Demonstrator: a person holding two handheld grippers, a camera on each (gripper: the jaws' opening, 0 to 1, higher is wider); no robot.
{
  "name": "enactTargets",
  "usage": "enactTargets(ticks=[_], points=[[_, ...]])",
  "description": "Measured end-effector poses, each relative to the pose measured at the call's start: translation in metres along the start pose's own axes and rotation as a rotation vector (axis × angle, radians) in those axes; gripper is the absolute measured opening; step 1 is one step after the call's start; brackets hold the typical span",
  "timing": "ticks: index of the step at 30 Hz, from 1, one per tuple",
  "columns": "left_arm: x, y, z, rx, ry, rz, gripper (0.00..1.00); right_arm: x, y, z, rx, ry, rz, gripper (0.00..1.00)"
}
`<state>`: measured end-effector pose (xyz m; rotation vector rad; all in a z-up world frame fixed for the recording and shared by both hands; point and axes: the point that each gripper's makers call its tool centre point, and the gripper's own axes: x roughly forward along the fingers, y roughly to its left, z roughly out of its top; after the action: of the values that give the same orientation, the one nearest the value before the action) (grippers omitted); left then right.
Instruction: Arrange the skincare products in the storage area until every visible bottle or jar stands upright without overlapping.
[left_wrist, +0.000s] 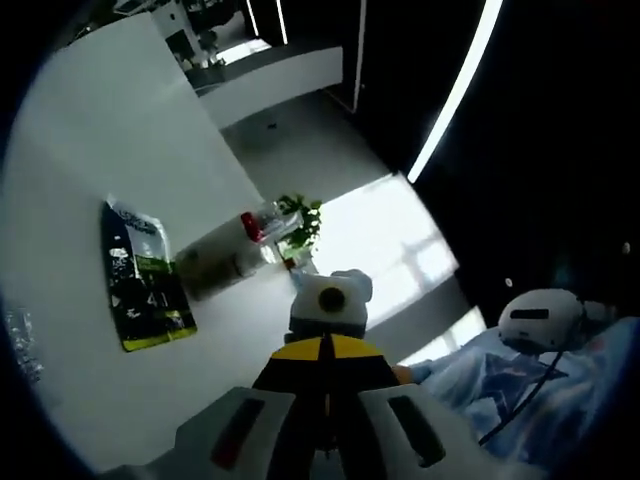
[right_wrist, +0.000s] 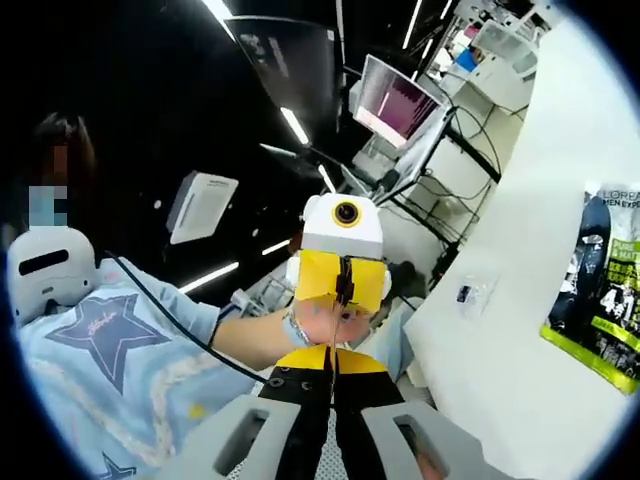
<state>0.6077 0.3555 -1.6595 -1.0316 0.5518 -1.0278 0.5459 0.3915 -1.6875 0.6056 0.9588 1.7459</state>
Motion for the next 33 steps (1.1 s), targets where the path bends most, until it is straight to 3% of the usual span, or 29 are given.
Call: enactTargets(ticks=[11, 16, 21, 24, 26, 27, 30, 33], points=[[-0.003, 0.014, 0.000, 0.013, 0.042, 0.025, 0.00, 0.000, -0.002, -0.005, -0.005, 0.025, -0.012, 0.00], [0.012, 0.008, -0.011, 0.031, 0.104, 0.028, 0.00, 0.003, -0.002, -0.008, -0.023, 0.042, -0.022, 0.00], [0.020, 0.008, -0.014, 0.029, 0.114, 0.027, 0.00, 0.001, -0.004, -0.005, -0.034, 0.031, -0.036, 0.00], [0.018, 0.004, -0.009, 0.025, 0.088, 0.008, 0.00, 0.000, -0.004, -0.001, -0.038, 0.017, -0.033, 0.00], [0.015, 0.004, -0.001, 0.040, 0.034, 0.010, 0.01, -0.001, -0.003, 0.003, -0.047, 0.002, -0.036, 0.00], [0.012, 0.009, 0.004, 0.046, 0.007, 0.042, 0.04, -0.001, -0.003, 0.002, -0.046, 0.006, -0.034, 0.00], [0.005, 0.007, 0.005, 0.040, 0.003, 0.032, 0.07, -0.003, -0.005, 0.000, -0.049, 0.012, -0.038, 0.00], [-0.003, 0.009, 0.010, 0.039, -0.037, 0.050, 0.13, -0.005, -0.006, 0.006, -0.041, -0.012, -0.040, 0.00]])
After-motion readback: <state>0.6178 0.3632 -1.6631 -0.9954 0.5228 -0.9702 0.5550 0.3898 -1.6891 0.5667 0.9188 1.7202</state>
